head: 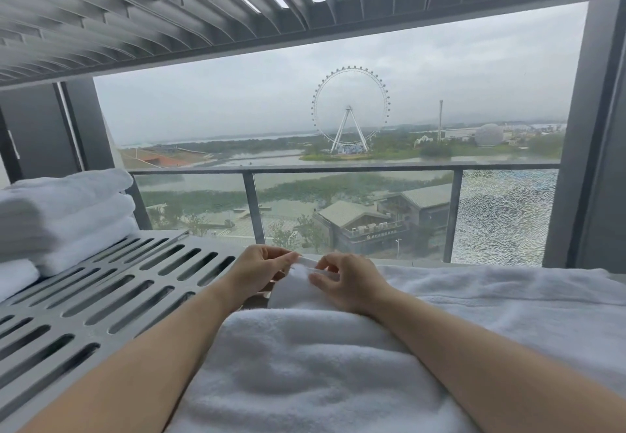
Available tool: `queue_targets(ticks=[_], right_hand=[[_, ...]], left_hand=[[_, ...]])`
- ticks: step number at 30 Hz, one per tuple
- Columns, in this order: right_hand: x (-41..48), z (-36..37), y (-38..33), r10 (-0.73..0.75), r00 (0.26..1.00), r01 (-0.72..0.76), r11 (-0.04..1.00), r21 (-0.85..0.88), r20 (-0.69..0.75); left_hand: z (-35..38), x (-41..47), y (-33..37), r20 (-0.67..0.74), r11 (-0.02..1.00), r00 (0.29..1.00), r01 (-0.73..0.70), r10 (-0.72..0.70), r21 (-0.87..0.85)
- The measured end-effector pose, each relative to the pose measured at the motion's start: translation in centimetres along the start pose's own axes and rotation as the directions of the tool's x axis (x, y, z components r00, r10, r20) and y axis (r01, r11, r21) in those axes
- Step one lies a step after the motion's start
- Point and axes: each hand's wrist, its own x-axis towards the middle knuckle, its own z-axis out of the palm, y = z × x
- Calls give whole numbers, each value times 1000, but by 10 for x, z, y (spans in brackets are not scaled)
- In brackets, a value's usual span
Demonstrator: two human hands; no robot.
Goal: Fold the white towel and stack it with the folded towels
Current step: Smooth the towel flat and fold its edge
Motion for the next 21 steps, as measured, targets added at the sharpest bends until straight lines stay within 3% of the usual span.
queue_targets(ticks=[5, 13, 17, 21], right_hand=[[1, -1, 3, 22, 996, -11, 992, 128, -87], [2, 0, 5, 17, 992, 0, 991, 132, -123], [3, -1, 6, -9, 988, 16, 999, 42, -157], [2, -13, 15, -52, 991, 39, 994, -105, -119]], left_hand=[[-3, 0, 1, 42, 998, 999, -19, 21, -58], [-4, 3, -2, 80, 981, 984, -167, 159, 95], [-3, 6, 1, -24, 956, 970, -232, 240, 178], [-5, 11, -1, -192, 869, 936, -180, 296, 461]])
